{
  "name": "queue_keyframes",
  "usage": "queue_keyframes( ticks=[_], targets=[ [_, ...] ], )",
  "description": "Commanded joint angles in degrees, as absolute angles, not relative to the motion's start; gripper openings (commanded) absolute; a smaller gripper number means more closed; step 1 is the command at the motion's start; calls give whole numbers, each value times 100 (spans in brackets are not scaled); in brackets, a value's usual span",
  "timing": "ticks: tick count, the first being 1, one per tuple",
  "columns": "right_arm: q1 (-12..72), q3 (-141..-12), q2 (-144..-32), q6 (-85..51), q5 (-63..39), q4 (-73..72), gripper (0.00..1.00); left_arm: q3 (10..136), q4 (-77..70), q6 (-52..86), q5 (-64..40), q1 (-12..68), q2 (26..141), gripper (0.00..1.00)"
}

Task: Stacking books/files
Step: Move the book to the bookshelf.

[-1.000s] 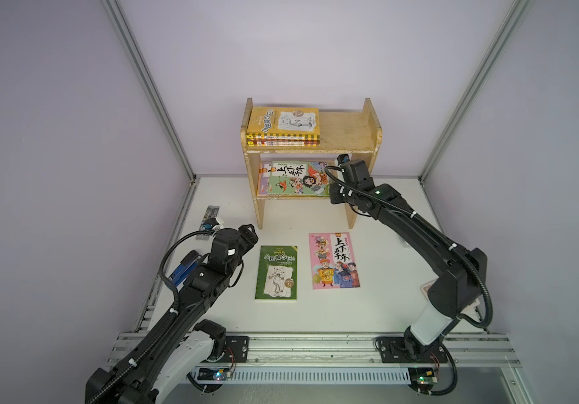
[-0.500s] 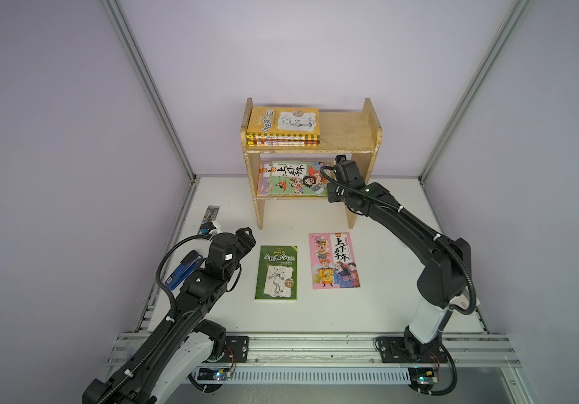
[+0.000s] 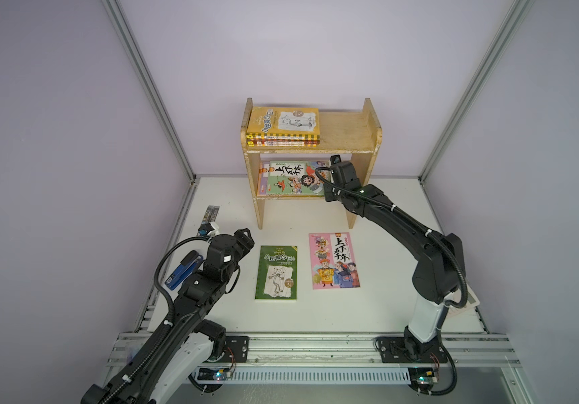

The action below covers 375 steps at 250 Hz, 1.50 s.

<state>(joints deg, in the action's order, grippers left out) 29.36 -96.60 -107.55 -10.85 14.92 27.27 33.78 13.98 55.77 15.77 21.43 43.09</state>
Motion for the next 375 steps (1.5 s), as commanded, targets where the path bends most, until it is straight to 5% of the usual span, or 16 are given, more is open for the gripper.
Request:
queue_keyframes(
  ticks=[1,262,375],
  targets=[
    [2946,-9750,-10871,-838,1259,2723,0,3375,1465,5581,1681,2135,4284,76],
    [3057,-9857,-10977,-1182,598,2663,3,3342,1469,5565,1706,2101,4314,76],
    [3055,-9667,-10472,-1015,1481,2750,20,3384,1452,5452,1578,2082,4366,77]
  ],
)
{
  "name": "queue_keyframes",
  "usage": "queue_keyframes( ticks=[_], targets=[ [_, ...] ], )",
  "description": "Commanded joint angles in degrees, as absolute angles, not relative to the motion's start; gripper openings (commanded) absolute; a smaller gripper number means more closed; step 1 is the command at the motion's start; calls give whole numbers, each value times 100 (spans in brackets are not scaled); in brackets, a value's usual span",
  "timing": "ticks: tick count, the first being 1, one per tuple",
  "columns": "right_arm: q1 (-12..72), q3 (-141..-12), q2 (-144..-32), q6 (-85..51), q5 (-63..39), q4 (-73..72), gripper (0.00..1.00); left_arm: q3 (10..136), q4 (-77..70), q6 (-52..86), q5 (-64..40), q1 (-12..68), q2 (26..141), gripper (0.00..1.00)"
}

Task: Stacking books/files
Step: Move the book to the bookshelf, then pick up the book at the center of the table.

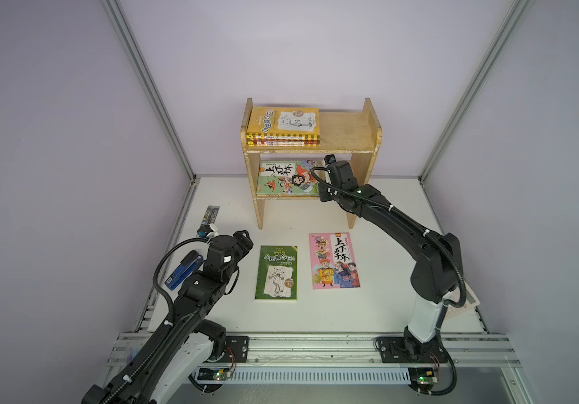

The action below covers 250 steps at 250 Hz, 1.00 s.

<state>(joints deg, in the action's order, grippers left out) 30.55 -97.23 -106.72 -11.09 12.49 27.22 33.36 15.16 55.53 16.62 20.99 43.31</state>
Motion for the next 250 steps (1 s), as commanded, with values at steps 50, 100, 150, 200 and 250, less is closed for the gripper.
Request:
queue_keyframes(
  ticks=[50,100,150,200,250],
  targets=[
    [3051,-9229,-9997,-1052,1198,2639,21,3488,1398,5291,1245,2083,4590,77],
    [3067,-8439,-9256,-1063,621,2475,23,3706,1339,4967,739,2132,5087,77],
    [3063,-7595,-8448,-1172,453,2630,25,3954,1133,4672,496,2518,5779,81],
    [3066,-6775,-8106,-1601,96,2830,30,4337,757,4507,259,3063,6621,85],
    [3037,-6046,-8156,-2327,-107,2870,33,4820,751,4437,211,3700,7515,89]
  ],
)
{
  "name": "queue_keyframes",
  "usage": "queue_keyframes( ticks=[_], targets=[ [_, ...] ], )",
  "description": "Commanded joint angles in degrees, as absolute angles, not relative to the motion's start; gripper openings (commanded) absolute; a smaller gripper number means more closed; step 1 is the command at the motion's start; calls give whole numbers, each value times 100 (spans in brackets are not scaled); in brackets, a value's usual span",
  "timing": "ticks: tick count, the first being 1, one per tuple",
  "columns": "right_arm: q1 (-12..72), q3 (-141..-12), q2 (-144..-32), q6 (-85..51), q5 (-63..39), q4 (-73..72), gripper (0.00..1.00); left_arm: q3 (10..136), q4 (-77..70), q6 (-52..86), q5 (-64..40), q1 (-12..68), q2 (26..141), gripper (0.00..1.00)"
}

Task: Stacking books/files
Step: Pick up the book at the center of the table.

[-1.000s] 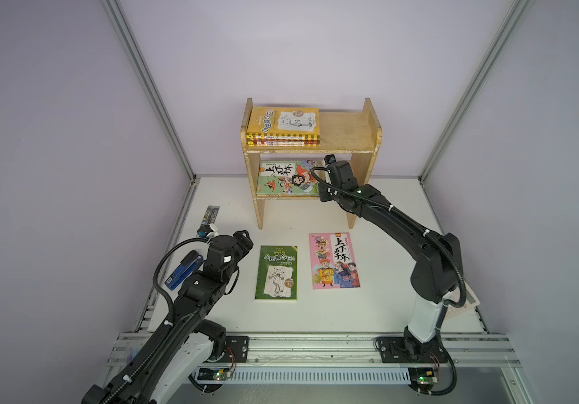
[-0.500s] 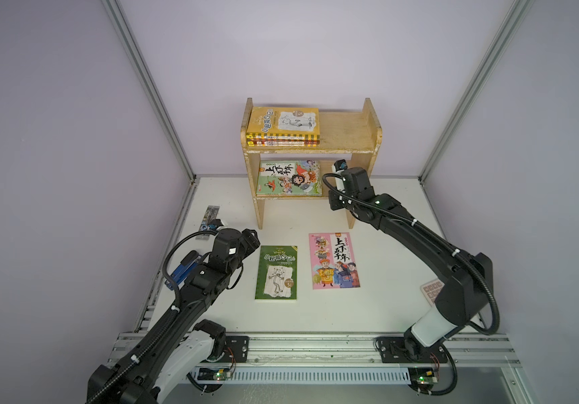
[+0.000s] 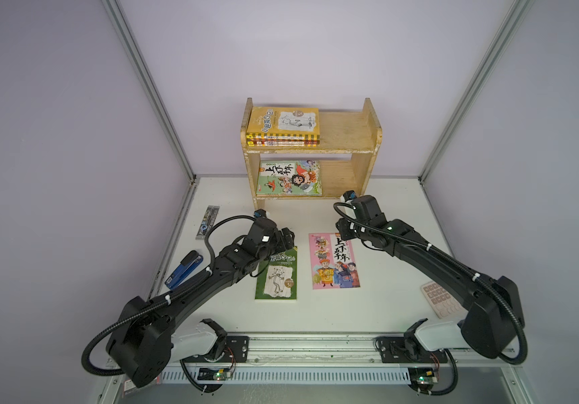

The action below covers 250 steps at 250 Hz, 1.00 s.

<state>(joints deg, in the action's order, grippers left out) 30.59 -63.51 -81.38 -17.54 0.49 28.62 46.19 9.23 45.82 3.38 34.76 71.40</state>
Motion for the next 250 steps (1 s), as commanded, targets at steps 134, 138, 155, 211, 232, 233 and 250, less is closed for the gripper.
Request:
queue_keyframes(
  ticks=[134,138,155,211,232,233,250],
  targets=[
    [2176,-4736,-8482,-2992,-501,2360,54,5624,975,4493,-345,4369,9431,92],
    [2164,-4715,-8496,-2989,-532,2321,54,5629,974,4510,-352,4368,9466,92],
    [2118,-4614,-8572,-3023,-678,2194,55,5657,971,4532,-402,4368,9615,92],
    [2092,-4500,-8944,-3049,-899,1860,52,5617,474,4530,-648,4351,10045,91],
    [2083,-4491,-9054,-3046,-888,1774,52,5573,319,4498,-656,4333,10103,91],
    [2083,-4491,-9058,-3043,-883,1774,52,5573,314,4499,-653,4333,10105,91],
    [2076,-4516,-9127,-3026,-884,1737,52,5556,189,4478,-687,4292,10141,91]
  ],
)
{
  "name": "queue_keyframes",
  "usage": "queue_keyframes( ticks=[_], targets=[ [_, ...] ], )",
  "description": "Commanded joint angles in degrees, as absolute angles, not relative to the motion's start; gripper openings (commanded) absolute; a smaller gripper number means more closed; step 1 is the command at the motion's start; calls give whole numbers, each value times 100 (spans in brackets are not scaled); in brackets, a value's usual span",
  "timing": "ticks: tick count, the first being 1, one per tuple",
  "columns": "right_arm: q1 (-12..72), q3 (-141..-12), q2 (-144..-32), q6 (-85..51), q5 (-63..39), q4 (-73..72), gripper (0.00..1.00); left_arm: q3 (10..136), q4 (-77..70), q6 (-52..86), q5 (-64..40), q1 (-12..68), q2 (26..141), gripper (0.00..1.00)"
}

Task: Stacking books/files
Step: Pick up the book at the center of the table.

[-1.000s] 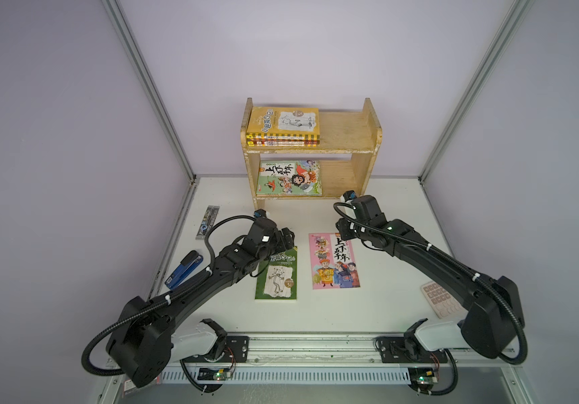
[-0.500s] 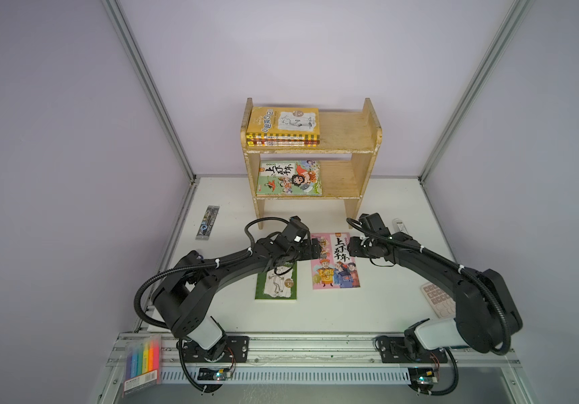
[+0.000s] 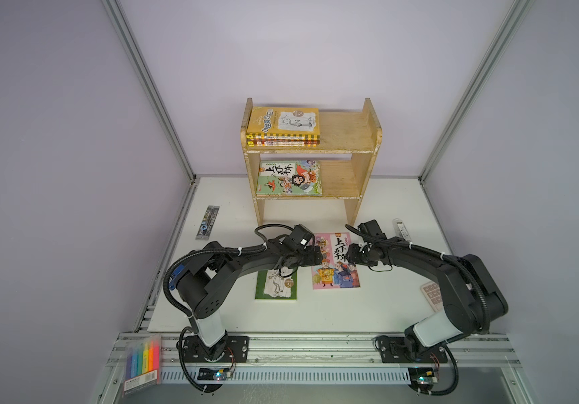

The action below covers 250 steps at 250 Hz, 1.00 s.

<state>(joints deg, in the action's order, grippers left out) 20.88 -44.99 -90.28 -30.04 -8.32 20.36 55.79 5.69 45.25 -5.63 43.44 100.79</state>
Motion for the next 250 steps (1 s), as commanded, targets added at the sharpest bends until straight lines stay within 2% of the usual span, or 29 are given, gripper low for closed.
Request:
queue_keyframes(
  ticks=[1,122,163,250],
  targets=[
    [2075,-4517,-9125,-3024,-886,1734,52,5559,187,4476,-691,4290,10142,91],
    [1986,-4724,-9419,-2997,-883,1657,52,5686,-180,4513,-926,4008,10606,91],
    [1986,-4719,-9541,-2953,-1044,1533,45,5792,-193,4482,-925,4030,10735,91],
    [1986,-4748,-9751,-3007,-1266,1397,44,5731,-672,4447,-1142,4025,10822,90]
  ],
)
